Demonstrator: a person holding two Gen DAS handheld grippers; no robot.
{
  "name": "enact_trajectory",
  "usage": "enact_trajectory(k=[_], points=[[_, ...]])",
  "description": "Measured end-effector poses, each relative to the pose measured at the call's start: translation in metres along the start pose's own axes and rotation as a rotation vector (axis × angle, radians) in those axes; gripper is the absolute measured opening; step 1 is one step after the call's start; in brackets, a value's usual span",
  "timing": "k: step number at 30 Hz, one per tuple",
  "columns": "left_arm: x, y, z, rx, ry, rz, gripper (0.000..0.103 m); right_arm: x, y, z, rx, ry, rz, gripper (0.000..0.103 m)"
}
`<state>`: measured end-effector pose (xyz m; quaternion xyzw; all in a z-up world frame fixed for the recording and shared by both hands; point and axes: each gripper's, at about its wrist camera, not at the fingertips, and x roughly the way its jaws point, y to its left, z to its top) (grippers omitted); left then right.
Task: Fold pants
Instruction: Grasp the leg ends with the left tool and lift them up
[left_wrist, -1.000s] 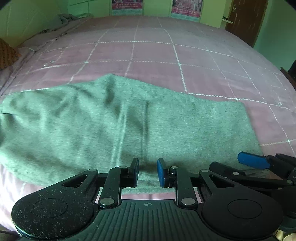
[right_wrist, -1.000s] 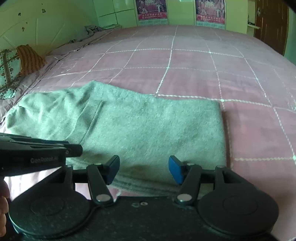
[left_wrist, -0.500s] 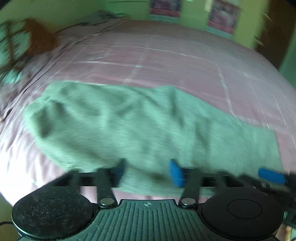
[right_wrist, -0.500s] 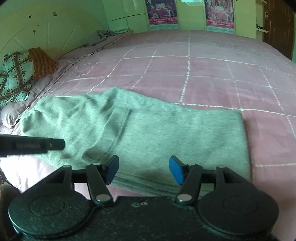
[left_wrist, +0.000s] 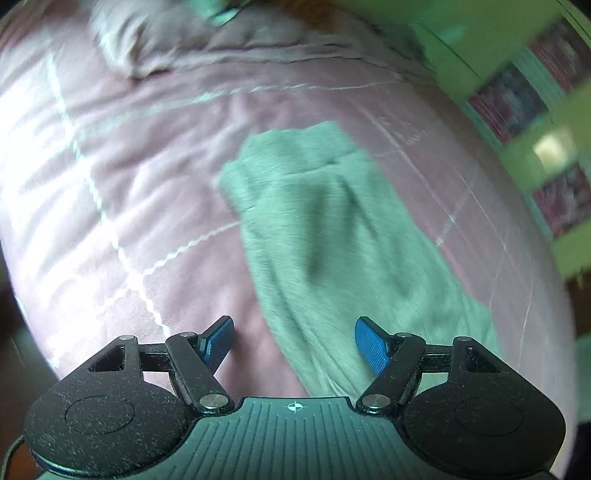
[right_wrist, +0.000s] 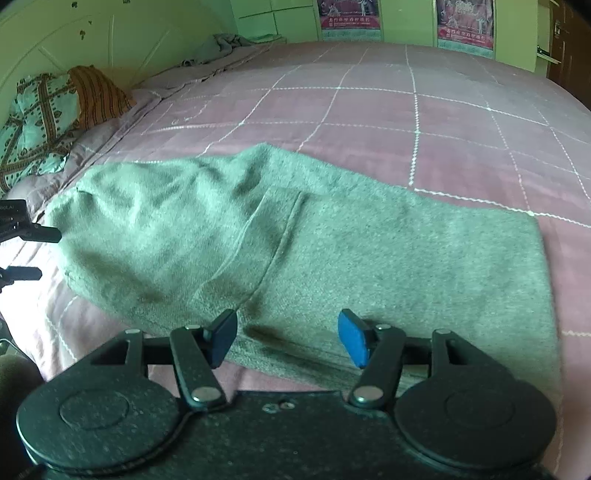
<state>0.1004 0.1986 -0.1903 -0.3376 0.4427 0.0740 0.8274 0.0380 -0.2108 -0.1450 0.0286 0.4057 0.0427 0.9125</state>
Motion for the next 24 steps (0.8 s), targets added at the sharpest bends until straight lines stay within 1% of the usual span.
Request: enact_trajectory(k=[3, 4, 5, 6, 8, 10, 14, 16, 19, 21, 24], points=[[0.019, 0.02, 0.0, -0.113, 0.013, -0.097, 0.072, 0.004, 0.0, 0.001, 0.0, 0.006, -0.004, 0.061], [0.024, 0.024, 0.0, -0.143, 0.009, -0.126, 0.067, 0.005, 0.0, 0.001, -0.001, 0.007, -0.004, 0.061], [0.029, 0.027, 0.001, -0.163, 0.008, -0.153, 0.053, 0.005, 0.0, 0.002, -0.002, 0.008, -0.004, 0.062], [0.035, 0.03, 0.002, -0.182, 0.016, -0.182, 0.047, 0.006, -0.001, 0.002, -0.001, 0.009, -0.005, 0.062], [0.047, 0.036, 0.004, -0.23, 0.022, -0.216, 0.04, 0.006, -0.001, 0.003, 0.001, 0.009, -0.005, 0.063], [0.058, 0.042, 0.006, -0.268, 0.016, -0.245, 0.035, 0.008, -0.002, 0.003, 0.007, 0.007, -0.002, 0.064], [0.074, 0.04, 0.006, -0.301, 0.011, -0.28, 0.023, 0.009, -0.002, 0.003, 0.012, 0.0, -0.003, 0.063], [0.075, 0.035, 0.004, -0.303, -0.003, -0.282, 0.022, 0.008, -0.001, 0.004, 0.013, -0.005, -0.01, 0.062], [0.075, 0.027, 0.002, -0.273, -0.024, -0.268, 0.021, 0.005, -0.001, 0.007, 0.015, -0.017, -0.021, 0.062], [0.073, 0.027, 0.003, -0.288, -0.023, -0.272, 0.02, 0.003, -0.002, 0.009, 0.019, -0.034, -0.032, 0.062], [0.05, 0.015, 0.003, -0.23, -0.067, -0.293, 0.019, 0.008, -0.006, 0.011, 0.024, -0.026, -0.049, 0.062]])
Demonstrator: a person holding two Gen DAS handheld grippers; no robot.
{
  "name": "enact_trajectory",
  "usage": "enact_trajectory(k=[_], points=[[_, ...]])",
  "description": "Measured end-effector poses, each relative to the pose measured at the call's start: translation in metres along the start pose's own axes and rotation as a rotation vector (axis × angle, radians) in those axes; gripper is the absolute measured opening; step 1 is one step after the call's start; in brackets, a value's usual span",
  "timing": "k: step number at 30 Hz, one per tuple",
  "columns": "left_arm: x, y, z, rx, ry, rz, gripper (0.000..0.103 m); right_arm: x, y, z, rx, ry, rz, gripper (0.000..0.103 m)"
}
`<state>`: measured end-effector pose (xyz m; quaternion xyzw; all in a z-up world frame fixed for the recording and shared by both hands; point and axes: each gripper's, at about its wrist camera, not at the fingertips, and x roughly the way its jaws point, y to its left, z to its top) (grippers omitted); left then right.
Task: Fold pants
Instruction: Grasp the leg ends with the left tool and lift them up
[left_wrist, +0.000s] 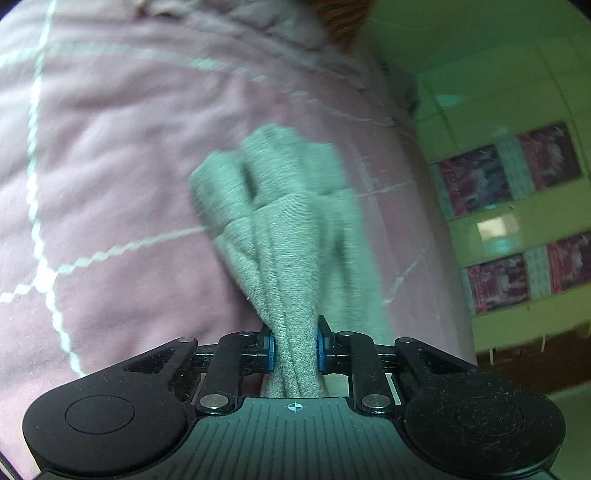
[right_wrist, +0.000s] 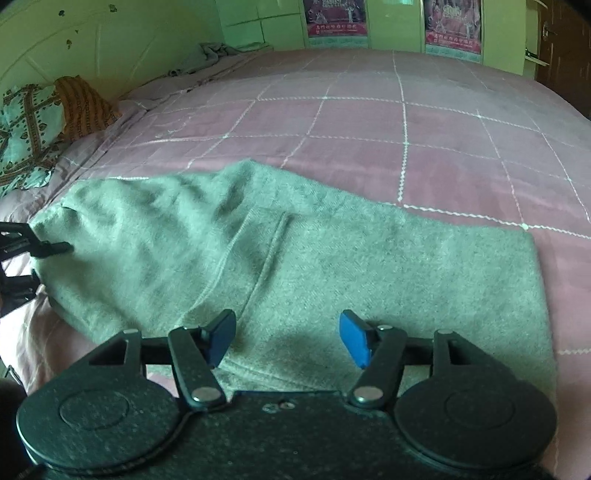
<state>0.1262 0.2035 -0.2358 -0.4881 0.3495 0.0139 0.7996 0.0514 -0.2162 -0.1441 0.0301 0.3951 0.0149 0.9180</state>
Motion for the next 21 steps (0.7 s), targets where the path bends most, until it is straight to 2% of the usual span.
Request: enact_trajectory(k=[4, 7, 10, 14, 18, 21], points=[[-0.017, -0.047, -0.004, 0.147, -0.03, -0.062, 0.019, 0.017, 0.004, -0.009, -0.089, 0.053, -0.055, 0.062], [-0.028, -0.096, -0.017, 0.333, -0.051, -0.113, 0.019, 0.016, 0.0, -0.004, -0.043, 0.055, -0.039, 0.063], [-0.026, -0.146, -0.042, 0.519, -0.017, -0.177, 0.019, 0.009, -0.009, -0.001, 0.021, 0.033, -0.004, 0.061], [-0.01, -0.195, -0.101, 0.714, 0.09, -0.239, 0.019, -0.005, -0.023, -0.001, 0.068, -0.005, -0.008, 0.061], [0.007, -0.223, -0.181, 0.926, 0.252, -0.283, 0.019, -0.026, -0.052, -0.003, 0.112, -0.031, -0.037, 0.061], [0.015, -0.232, -0.243, 1.115, 0.371, -0.259, 0.019, -0.043, -0.08, -0.01, 0.161, -0.047, -0.068, 0.061]])
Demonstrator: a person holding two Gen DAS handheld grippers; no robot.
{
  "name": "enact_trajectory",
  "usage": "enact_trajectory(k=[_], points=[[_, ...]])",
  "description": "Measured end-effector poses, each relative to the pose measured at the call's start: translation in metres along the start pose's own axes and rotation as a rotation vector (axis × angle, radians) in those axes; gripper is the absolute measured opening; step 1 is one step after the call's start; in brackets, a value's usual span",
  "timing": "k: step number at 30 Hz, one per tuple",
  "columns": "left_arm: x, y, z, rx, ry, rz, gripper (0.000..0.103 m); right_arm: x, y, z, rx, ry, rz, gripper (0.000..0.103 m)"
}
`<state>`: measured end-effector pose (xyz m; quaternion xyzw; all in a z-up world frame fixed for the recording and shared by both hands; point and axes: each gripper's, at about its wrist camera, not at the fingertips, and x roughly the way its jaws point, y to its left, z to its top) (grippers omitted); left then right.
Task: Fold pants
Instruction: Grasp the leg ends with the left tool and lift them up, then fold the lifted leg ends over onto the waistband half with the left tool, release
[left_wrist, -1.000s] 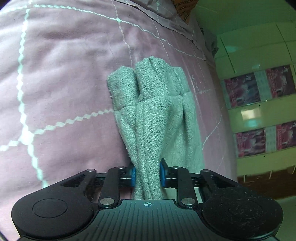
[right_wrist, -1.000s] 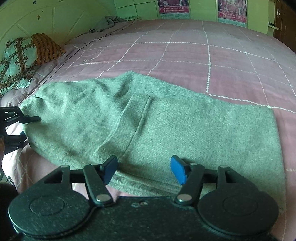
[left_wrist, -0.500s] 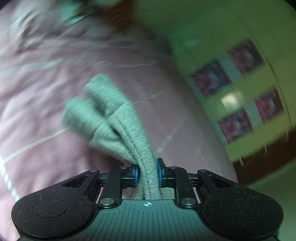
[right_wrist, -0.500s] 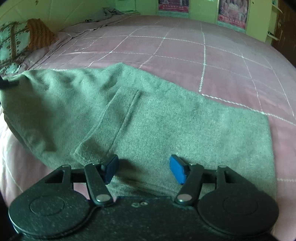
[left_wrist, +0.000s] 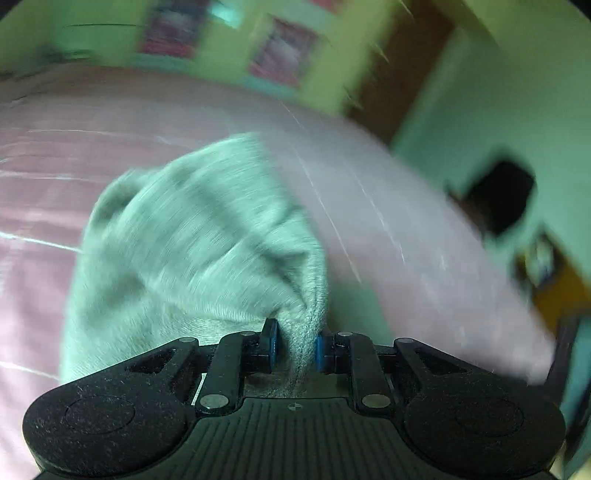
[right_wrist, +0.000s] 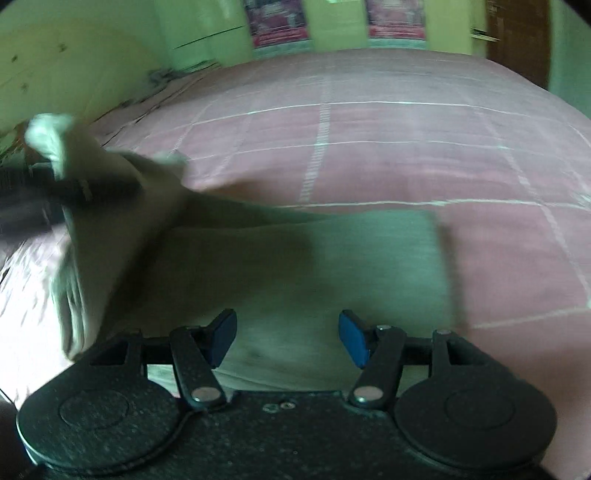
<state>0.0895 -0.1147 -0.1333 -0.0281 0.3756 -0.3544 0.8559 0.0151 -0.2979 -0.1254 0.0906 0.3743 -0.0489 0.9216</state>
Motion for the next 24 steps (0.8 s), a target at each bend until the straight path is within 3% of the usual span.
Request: enact_trajectory(k=[3, 9, 17, 21, 24], points=[[0.025, -0.025, -0.014, 0.11, 0.089, 0.068, 0.019, -0.011, -0.032, -0.003, 0.064, 0.0, -0.016, 0.062], [0.017, -0.044, -0.008, 0.191, 0.105, 0.116, 0.023, -0.024, -0.068, -0.011, 0.175, -0.013, 0.056, 0.063], [-0.016, -0.034, -0.007, 0.082, 0.07, 0.087, 0.023, -0.03, -0.069, -0.009, 0.214, -0.032, 0.161, 0.071], [-0.036, -0.018, -0.004, 0.035, 0.024, 0.134, 0.023, -0.028, -0.068, -0.007, 0.249, -0.017, 0.196, 0.076], [-0.03, 0.011, -0.008, -0.05, 0.041, 0.195, 0.023, -0.018, -0.069, -0.005, 0.316, 0.004, 0.225, 0.076]])
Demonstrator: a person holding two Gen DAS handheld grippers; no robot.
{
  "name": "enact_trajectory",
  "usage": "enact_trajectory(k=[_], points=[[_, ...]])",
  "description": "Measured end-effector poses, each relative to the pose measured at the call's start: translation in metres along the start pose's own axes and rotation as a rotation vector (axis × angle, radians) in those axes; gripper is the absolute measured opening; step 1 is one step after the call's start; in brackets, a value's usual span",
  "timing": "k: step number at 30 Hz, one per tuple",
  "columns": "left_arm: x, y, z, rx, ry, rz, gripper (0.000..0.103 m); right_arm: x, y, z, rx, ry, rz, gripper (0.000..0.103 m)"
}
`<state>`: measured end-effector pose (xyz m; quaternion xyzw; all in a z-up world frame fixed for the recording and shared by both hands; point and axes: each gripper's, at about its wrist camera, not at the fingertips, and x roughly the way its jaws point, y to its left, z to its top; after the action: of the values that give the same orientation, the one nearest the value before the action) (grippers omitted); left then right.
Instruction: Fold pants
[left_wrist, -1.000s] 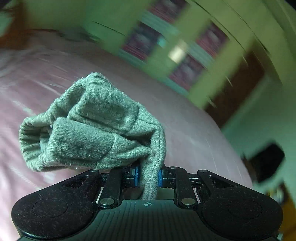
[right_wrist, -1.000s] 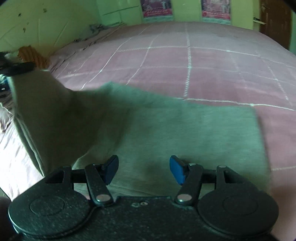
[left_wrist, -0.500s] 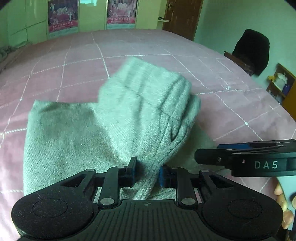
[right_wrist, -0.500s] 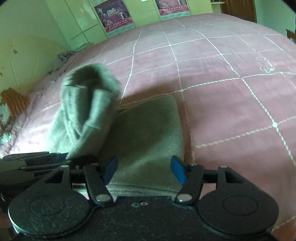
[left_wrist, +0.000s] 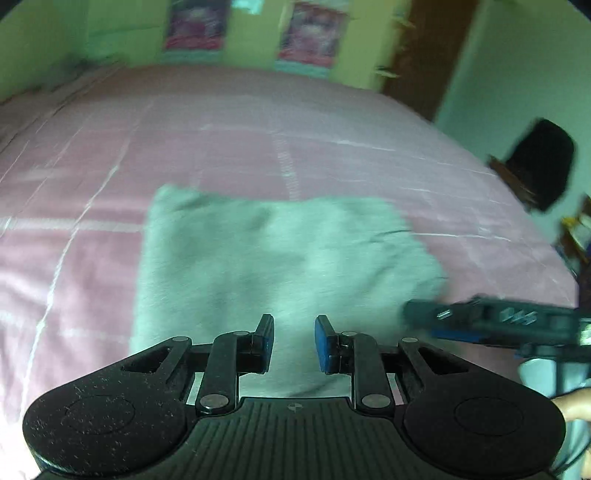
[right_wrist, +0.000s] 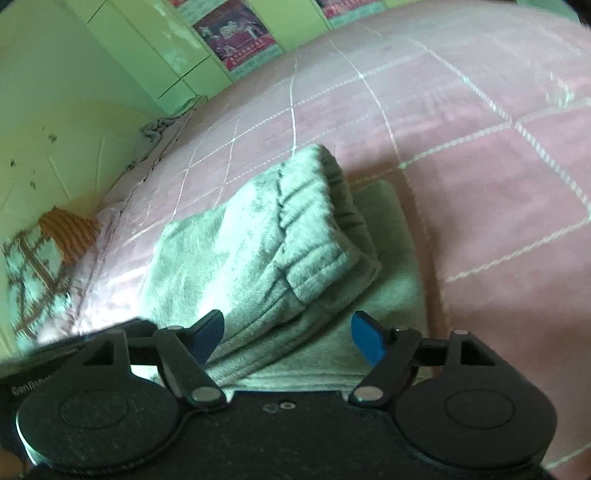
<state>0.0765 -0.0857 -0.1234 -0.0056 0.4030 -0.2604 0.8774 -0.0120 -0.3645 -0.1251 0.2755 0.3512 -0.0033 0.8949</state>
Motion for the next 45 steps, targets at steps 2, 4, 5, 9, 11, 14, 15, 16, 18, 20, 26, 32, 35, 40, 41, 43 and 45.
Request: enact_trajectory(k=[2, 4, 5, 9, 11, 14, 15, 16, 18, 20, 26, 32, 35, 40, 41, 43, 45], points=[[0.012, 0.015, -0.005, -0.052, 0.038, 0.019, 0.023, 0.008, -0.002, 0.004, 0.041, 0.002, -0.007, 0.075], [0.025, 0.027, -0.013, -0.092, 0.077, 0.024, 0.023, 0.018, -0.006, 0.008, 0.084, 0.006, -0.021, 0.072], [0.027, 0.03, -0.017, -0.105, 0.079, 0.019, 0.023, 0.022, -0.007, 0.01, 0.103, 0.006, -0.021, 0.07], [0.027, 0.029, -0.02, -0.124, 0.07, 0.017, 0.023, 0.037, -0.011, 0.012, 0.16, 0.005, -0.036, 0.045], [0.025, 0.029, -0.019, -0.13, 0.058, 0.014, 0.023, 0.033, -0.005, 0.01, 0.119, -0.018, -0.044, 0.038], [0.013, 0.023, -0.015, -0.107, 0.005, 0.009, 0.023, 0.005, 0.014, 0.007, 0.014, -0.098, -0.038, 0.034], [0.01, 0.019, -0.015, -0.092, -0.007, 0.001, 0.023, -0.006, 0.018, 0.006, -0.011, -0.121, -0.035, 0.034], [0.009, 0.014, -0.014, -0.074, -0.006, -0.002, 0.023, -0.015, 0.021, 0.005, -0.028, -0.133, -0.032, 0.034], [0.016, 0.009, -0.018, -0.061, 0.02, 0.006, 0.023, -0.024, 0.012, 0.003, -0.008, -0.113, -0.036, 0.035], [0.032, 0.008, -0.025, -0.057, 0.074, 0.019, 0.023, -0.019, -0.007, -0.003, 0.036, -0.048, -0.055, 0.037], [0.032, 0.006, -0.027, -0.038, 0.075, 0.019, 0.023, -0.014, -0.026, -0.015, 0.036, -0.005, -0.105, 0.042], [0.016, 0.005, -0.007, -0.05, 0.029, 0.061, 0.023, -0.046, 0.004, 0.001, -0.111, -0.117, -0.167, 0.049], [0.028, 0.003, 0.007, -0.045, 0.058, 0.103, 0.023, -0.04, 0.035, 0.016, -0.29, -0.165, -0.195, 0.045], [0.059, 0.01, 0.006, -0.095, 0.132, 0.113, 0.023, -0.008, 0.064, 0.028, -0.438, -0.156, -0.219, 0.044], [0.061, 0.011, 0.0, -0.097, 0.133, 0.112, 0.023, 0.0, 0.06, 0.027, -0.449, -0.136, -0.234, 0.044], [0.06, 0.007, -0.01, -0.067, 0.117, 0.106, 0.023, 0.016, 0.046, 0.018, -0.466, -0.065, -0.279, 0.043], [0.057, 0.0, -0.015, -0.026, 0.118, 0.102, 0.023, 0.029, 0.021, -0.002, -0.49, 0.013, -0.313, 0.043]])
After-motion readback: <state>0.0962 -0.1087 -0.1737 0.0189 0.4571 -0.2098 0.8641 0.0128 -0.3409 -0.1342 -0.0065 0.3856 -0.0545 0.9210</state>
